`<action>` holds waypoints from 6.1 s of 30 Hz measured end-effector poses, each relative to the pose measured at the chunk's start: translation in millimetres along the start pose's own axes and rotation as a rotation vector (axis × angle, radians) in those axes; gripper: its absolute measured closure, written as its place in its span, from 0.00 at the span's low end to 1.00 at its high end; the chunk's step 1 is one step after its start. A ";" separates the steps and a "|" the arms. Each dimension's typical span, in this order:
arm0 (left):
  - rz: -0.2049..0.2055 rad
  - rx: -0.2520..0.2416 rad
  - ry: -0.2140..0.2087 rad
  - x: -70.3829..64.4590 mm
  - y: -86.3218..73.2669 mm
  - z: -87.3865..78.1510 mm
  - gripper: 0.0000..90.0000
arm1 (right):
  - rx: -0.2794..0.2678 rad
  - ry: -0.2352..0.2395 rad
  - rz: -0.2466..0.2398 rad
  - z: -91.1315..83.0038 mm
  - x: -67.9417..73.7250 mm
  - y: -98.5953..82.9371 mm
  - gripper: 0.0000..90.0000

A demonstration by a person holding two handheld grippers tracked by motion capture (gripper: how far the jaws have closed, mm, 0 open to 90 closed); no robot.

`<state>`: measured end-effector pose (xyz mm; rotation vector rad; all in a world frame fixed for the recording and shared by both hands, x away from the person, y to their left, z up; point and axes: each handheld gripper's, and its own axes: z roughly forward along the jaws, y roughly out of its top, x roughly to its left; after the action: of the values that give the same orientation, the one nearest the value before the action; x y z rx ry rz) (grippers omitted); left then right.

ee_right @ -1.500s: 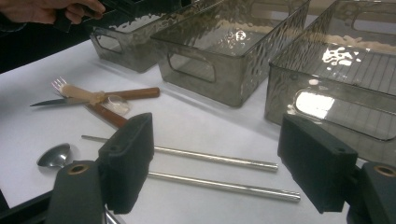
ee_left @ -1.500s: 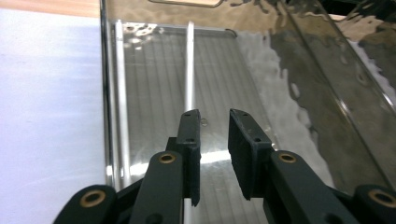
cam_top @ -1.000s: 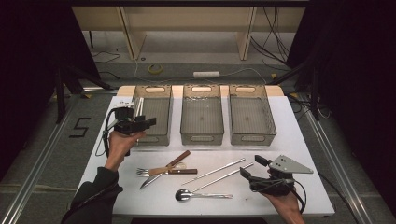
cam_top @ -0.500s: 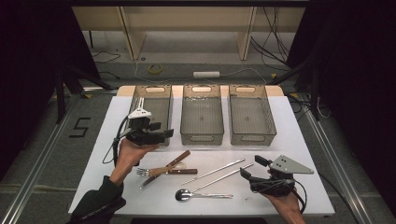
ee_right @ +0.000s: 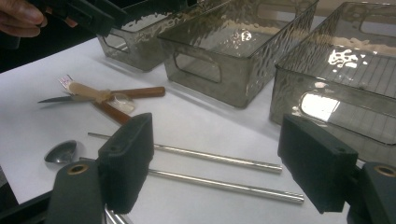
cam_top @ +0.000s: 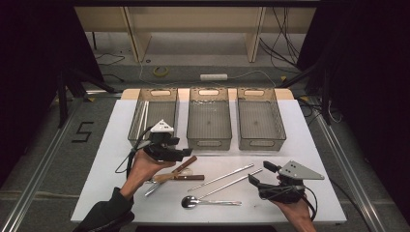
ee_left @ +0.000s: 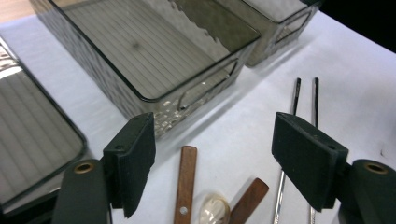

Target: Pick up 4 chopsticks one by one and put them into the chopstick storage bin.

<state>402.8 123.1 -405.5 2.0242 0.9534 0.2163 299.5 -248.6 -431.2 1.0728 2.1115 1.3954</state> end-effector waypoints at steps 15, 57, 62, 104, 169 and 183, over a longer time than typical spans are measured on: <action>0.031 0.056 -0.046 -17.4 -3.2 10.7 0.31 | 0.001 0.002 -0.001 -0.3 -1.0 0.2 0.31; 0.216 0.372 -0.125 -69.5 -12.6 84.8 0.59 | 0.020 -0.008 -0.004 -2.6 -4.6 -1.2 0.31; 0.241 0.407 -0.125 -75.5 -13.3 94.1 0.67 | 0.020 -0.008 -0.005 -2.8 -4.4 -1.1 0.31; 0.364 0.412 -0.090 -88.0 -16.1 110.0 0.95 | 0.021 -0.003 -0.005 -2.8 -4.1 -0.9 0.31; 0.095 0.046 0.000 -10.5 35.8 -29.5 0.95 | 0.021 -0.005 0.005 -3.2 -5.9 -0.9 0.31; -0.033 -0.012 0.182 58.2 33.2 -40.9 0.95 | 0.028 -0.005 0.006 -1.7 -5.8 -1.5 0.31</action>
<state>442.0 178.5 -366.0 2.0018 1.0942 0.3923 301.4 -254.5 -432.4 1.0932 2.1319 1.3690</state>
